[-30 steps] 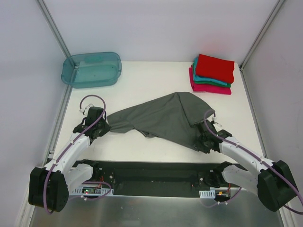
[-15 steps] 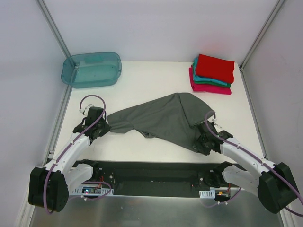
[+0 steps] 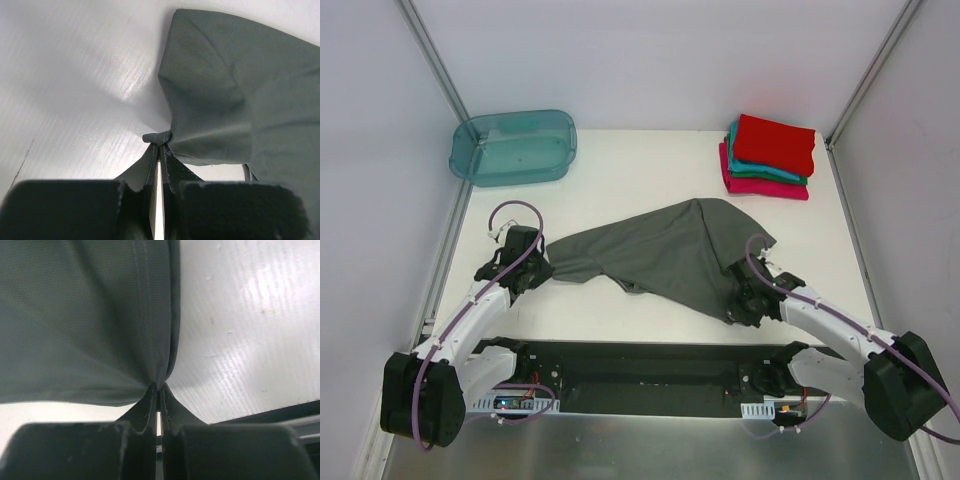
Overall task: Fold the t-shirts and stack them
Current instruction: Flatten out the tshirt
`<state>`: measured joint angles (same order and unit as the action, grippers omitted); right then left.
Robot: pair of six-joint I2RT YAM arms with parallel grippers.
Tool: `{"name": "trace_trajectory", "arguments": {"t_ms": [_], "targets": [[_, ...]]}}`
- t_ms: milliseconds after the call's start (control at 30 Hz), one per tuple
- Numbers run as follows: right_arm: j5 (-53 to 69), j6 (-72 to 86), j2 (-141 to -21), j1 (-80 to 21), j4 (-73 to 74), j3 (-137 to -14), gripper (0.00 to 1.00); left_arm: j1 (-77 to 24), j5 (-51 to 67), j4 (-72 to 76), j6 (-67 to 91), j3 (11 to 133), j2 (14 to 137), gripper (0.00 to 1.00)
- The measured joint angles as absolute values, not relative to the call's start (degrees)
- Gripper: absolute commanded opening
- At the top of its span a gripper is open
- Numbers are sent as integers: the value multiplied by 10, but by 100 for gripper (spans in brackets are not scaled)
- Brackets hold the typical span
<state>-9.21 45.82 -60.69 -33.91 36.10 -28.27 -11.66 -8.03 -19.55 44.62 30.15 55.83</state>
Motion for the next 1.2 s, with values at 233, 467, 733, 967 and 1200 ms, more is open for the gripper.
{"name": "trace_trajectory", "arguments": {"t_ms": [233,467,733,967,1200], "targets": [[-92,408,-541,-345,358,-307,1,-117,-80,-199,451,304,557,0],[-112,305,-515,-322,383,-460,1,-117,-87,-221,473,381,519,0],[-113,181,-514,-253,411,-647,1,-117,-147,-222,469,554,461,0],[-111,114,-523,-248,433,-848,1,-117,-157,-230,429,717,462,0],[-62,81,-524,-247,476,-1010,1,-117,-151,-231,376,863,444,0]]}}
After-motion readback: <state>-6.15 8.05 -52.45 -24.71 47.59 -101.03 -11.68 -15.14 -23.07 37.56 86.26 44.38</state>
